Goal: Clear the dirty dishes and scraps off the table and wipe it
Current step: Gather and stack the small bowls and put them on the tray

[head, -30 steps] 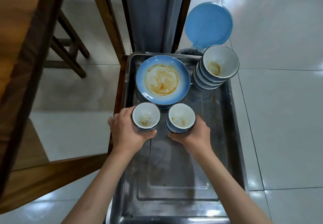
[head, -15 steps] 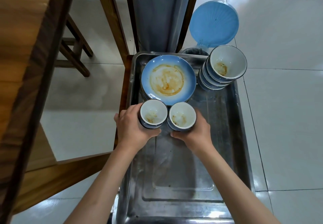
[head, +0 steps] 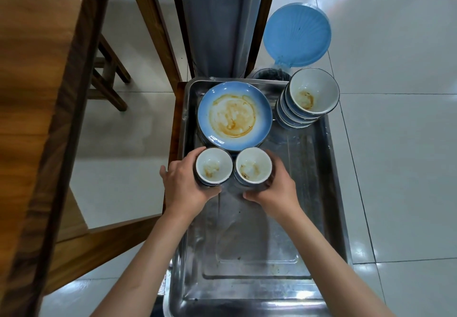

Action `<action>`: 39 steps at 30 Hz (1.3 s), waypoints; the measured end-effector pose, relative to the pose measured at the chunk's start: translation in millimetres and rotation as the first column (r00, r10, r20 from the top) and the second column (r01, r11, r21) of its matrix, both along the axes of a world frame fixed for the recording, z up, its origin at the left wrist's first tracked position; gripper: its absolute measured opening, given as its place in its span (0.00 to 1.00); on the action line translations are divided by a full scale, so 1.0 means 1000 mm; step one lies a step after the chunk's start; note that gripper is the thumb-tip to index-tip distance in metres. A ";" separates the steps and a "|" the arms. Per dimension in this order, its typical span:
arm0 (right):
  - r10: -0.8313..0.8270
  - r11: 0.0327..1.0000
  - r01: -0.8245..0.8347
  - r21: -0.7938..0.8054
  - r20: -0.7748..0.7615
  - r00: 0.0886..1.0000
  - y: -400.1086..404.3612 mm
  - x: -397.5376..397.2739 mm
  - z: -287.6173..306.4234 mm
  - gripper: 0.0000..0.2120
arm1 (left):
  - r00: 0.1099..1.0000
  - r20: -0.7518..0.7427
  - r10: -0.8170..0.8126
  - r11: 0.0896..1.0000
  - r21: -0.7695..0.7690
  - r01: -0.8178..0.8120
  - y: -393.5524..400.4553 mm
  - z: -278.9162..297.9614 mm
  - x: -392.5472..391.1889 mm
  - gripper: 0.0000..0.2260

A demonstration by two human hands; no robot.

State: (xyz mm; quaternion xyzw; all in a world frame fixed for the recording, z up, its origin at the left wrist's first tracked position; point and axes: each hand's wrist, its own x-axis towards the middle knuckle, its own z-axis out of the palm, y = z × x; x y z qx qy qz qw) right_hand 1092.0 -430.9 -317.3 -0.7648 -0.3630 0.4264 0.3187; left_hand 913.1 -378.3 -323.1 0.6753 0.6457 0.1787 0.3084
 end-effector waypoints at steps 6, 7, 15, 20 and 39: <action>0.026 0.998 -0.025 -0.054 0.017 1.000 -0.009 0.007 0.007 0.48 | 1.000 0.019 -0.005 1.000 -0.002 0.005 0.008 0.001 0.002 0.40; 0.028 0.998 -0.027 -0.061 0.022 0.999 -0.010 0.008 0.008 0.48 | 1.000 0.015 -0.002 1.000 -0.007 0.002 0.008 0.001 0.002 0.40; 0.040 0.993 -0.032 -0.117 0.062 0.997 -0.022 0.010 0.016 0.48 | 1.000 -0.018 -0.008 0.999 -0.033 0.007 0.009 0.005 0.003 0.42; 0.031 0.988 -0.019 -0.156 0.079 0.996 -0.023 0.011 0.025 0.49 | 0.999 -0.026 -0.025 0.997 -0.071 0.023 0.008 0.009 0.001 0.54; -0.020 0.989 0.026 -0.147 0.040 0.999 -0.082 -0.019 0.190 0.48 | 0.970 0.242 0.009 0.899 -0.428 0.098 -0.086 0.170 -0.025 0.54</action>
